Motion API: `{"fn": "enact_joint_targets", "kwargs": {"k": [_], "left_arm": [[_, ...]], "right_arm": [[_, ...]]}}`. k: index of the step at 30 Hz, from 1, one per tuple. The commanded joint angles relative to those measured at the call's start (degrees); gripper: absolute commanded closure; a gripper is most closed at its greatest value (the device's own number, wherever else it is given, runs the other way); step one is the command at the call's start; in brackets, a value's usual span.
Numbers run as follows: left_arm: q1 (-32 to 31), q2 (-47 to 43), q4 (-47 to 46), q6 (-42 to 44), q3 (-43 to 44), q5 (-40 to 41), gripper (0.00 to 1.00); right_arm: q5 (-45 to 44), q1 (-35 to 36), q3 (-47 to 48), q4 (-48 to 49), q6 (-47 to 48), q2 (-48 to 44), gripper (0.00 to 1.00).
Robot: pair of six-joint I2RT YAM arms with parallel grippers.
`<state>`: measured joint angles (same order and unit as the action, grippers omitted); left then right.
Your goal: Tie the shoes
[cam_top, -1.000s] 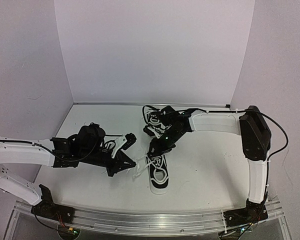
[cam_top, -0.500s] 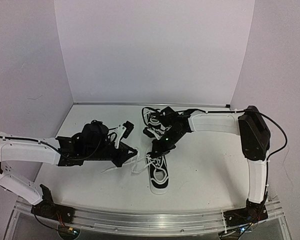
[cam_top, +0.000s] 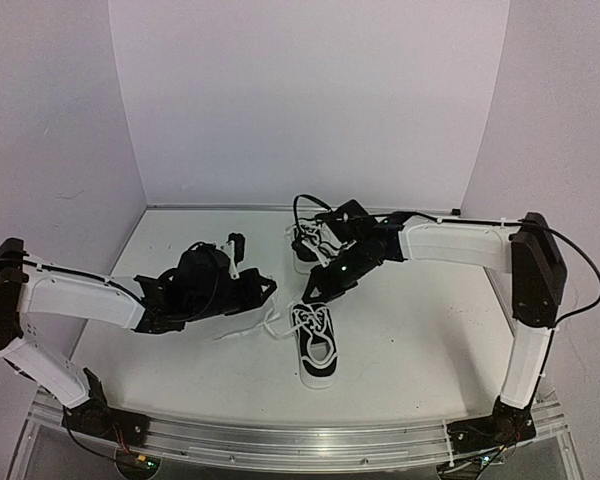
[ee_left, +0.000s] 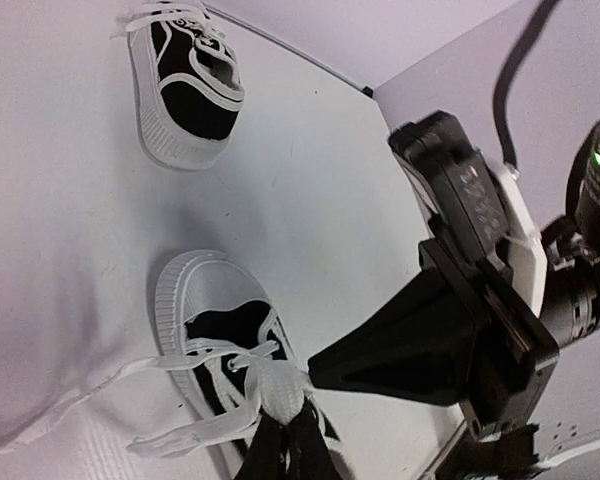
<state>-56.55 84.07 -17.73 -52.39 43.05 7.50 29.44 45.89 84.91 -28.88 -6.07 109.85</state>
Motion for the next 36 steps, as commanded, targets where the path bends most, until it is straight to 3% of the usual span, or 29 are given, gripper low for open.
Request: {"fn": "enact_joint_targets", "kwargs": {"k": [1,8,26,36], "left_arm": [[0.39,4.11,-10.09,-12.59,1.52,2.93,1.00],[1.35,8.01,-13.15,-16.57,2.40,7.28,1.00],[1.93,22.28,-14.87,-17.21,12.38,2.22,1.00],[2.31,20.43,-14.23,-17.26,8.03,-9.72,1.00]], "right_arm": [[3.11,0.12,-2.09,4.35,0.09,-3.71,1.00],[5.50,0.25,-5.67,6.68,1.21,-6.49,1.00],[6.63,0.20,-9.37,8.97,2.81,-9.45,1.00],[3.55,0.19,-10.29,9.19,2.28,-10.26,1.00]]}}
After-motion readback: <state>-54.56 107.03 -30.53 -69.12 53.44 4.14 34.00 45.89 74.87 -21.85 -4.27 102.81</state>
